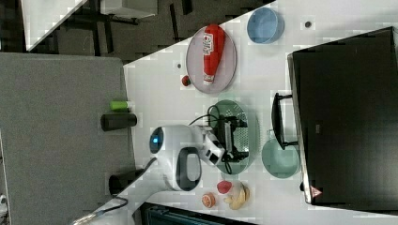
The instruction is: Drag strainer left to right.
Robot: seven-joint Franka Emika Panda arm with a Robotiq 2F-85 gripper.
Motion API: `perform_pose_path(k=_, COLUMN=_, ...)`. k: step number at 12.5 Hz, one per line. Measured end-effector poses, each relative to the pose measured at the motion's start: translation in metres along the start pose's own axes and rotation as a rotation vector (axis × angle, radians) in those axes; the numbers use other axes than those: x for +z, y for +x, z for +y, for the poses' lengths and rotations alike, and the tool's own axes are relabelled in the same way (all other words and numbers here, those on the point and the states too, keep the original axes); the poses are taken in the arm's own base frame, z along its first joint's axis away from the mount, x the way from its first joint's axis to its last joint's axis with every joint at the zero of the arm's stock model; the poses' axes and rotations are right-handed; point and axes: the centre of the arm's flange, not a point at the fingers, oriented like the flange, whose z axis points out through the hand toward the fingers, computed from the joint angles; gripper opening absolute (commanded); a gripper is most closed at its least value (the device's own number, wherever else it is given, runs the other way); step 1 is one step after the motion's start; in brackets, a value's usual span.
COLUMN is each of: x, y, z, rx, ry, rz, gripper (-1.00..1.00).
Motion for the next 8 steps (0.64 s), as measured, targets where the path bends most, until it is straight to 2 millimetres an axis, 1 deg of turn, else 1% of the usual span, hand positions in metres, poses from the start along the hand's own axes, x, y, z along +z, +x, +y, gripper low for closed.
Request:
perform_pose_path(k=1, x=-0.014, y=-0.005, z=-0.002, rx=-0.047, ry=-0.007, rz=0.009, gripper=1.00)
perform_pose_path(k=2, x=-0.032, y=-0.008, z=-0.004, rx=-0.108, ry=-0.006, rz=0.024, gripper=1.00)
perform_pose_path(k=4, x=-0.076, y=-0.012, z=-0.010, rx=-0.200, ry=-0.036, rz=0.053, gripper=1.00)
perform_pose_path(k=5, x=-0.104, y=-0.010, z=-0.010, rx=-0.249, ry=-0.053, rz=0.073, gripper=1.00)
perform_pose_path(k=6, x=-0.137, y=-0.007, z=-0.010, rx=-0.267, ry=-0.044, rz=0.069, gripper=1.00)
perform_pose_path(k=7, x=-0.176, y=-0.005, z=-0.008, rx=-0.255, ry=-0.038, rz=0.004, gripper=1.00)
perform_pose_path(k=8, x=-0.222, y=-0.002, z=-0.006, rx=-0.260, ry=-0.026, rz=-0.053, gripper=1.00)
